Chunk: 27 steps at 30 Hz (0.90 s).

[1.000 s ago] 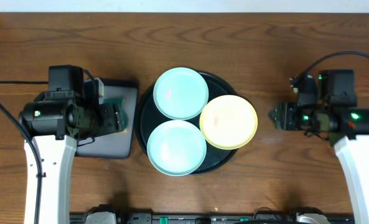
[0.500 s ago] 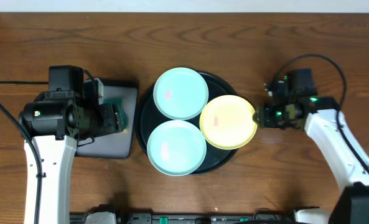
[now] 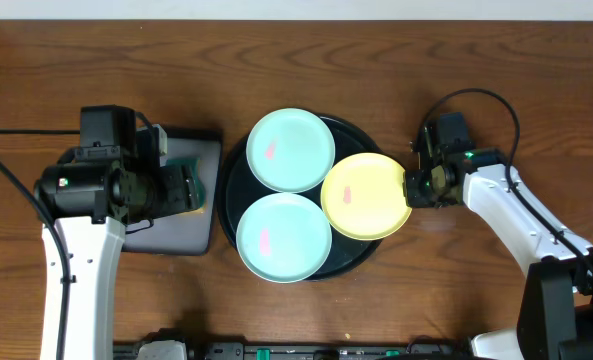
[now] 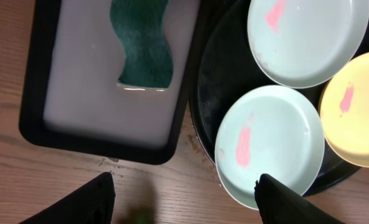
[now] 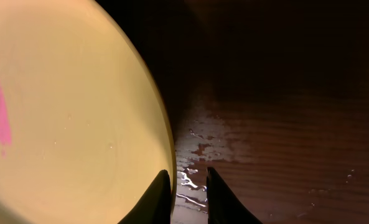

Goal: Clean dirty plates on tray and stack at the side
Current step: 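Move right gripper to the yellow plate's right rim and grip it, then lower left gripper onto the green sponge and grasp it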

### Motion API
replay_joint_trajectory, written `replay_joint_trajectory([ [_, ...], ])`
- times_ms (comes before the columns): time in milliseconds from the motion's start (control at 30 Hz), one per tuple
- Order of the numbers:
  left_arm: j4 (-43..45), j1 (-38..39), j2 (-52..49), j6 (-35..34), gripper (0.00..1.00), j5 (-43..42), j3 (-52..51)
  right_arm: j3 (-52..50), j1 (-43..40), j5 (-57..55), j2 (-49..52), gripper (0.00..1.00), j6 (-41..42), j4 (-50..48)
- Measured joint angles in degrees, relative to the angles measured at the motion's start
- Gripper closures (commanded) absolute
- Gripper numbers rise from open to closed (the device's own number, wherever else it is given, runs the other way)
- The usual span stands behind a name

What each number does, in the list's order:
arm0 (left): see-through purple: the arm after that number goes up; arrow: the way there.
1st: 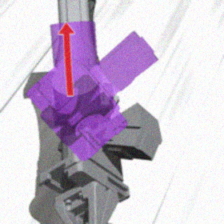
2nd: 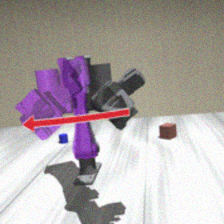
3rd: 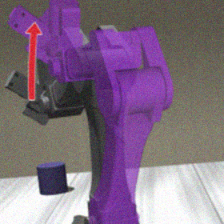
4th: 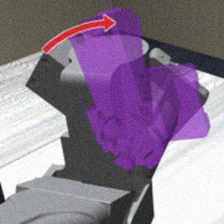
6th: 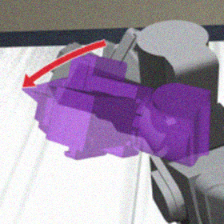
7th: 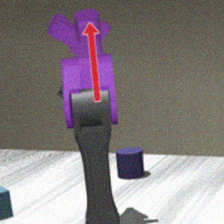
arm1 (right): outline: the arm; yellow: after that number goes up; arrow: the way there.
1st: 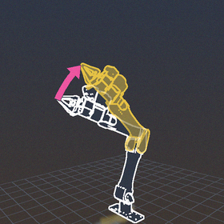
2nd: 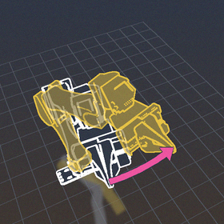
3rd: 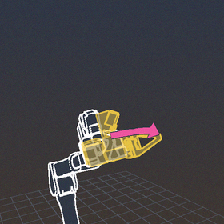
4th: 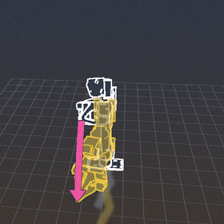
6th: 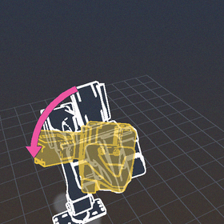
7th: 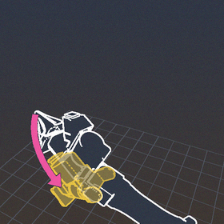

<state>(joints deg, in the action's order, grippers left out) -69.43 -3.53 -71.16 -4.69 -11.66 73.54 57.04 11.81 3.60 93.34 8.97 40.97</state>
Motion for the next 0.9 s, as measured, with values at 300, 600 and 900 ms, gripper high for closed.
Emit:
replay_joint_trajectory([
  [300,2.4,0.0,0.0,0.0,0.30,0.0,0.0,-0.2,0.0,0.8,0.0,0.93,0.5,-1.7],
  [600,3.4,0.0,-2.3,-0.6,0.31,2.2,-0.1,-1.8,0.0,1.6,0.0,0.99,1.1,-4.3],
  [900,6.9,0.0,-10.0,-2.9,0.31,4.1,-0.2,-2.0,0.0,1.6,0.0,0.99,1.1,-4.7],
])
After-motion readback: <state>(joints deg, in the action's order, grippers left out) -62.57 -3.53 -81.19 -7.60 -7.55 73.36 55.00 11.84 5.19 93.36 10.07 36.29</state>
